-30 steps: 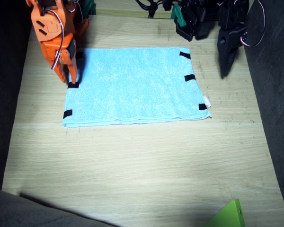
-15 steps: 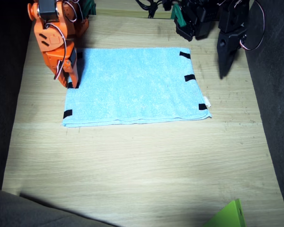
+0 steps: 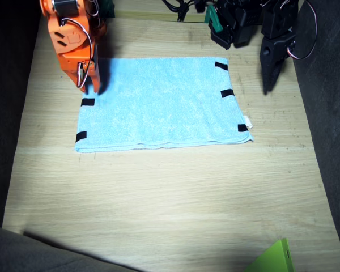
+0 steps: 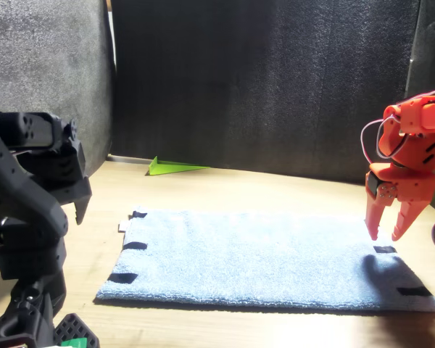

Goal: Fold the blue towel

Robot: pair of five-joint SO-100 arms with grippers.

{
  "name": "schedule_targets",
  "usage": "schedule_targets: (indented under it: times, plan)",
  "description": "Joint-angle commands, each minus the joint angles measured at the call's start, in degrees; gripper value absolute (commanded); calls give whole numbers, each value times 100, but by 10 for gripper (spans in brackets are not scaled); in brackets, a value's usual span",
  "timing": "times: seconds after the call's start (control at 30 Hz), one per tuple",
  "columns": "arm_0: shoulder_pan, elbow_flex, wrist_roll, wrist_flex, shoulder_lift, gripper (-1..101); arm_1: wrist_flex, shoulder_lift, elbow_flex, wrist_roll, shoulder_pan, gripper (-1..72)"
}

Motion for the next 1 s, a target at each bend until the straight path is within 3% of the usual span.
schedule_targets:
  times: [0.0, 0.27, 0.53, 0.6, 0.7, 0.73, 0.97]
  plan:
    - [0, -70, 18, 35, 176, 148, -211, 334, -44, 105, -193, 201]
    - [9, -105, 9, 35, 105, 152, -993, 97, 773, 158, -308, 195]
    - [18, -158, -9, 70, 44, 154, -1020, -782, 615, 9, -396, 193]
    - [18, -158, -9, 70, 53, 154, -932, -896, 510, -26, -360, 165]
    - [18, -149, -9, 70, 70, 154, -369, -1424, -9, 18, -264, 17]
    - [18, -149, -9, 70, 70, 154, -220, -1635, -176, 26, -255, 1]
    - [9, -53, 0, 62, 211, 153, -352, -1854, -237, 255, -193, 0]
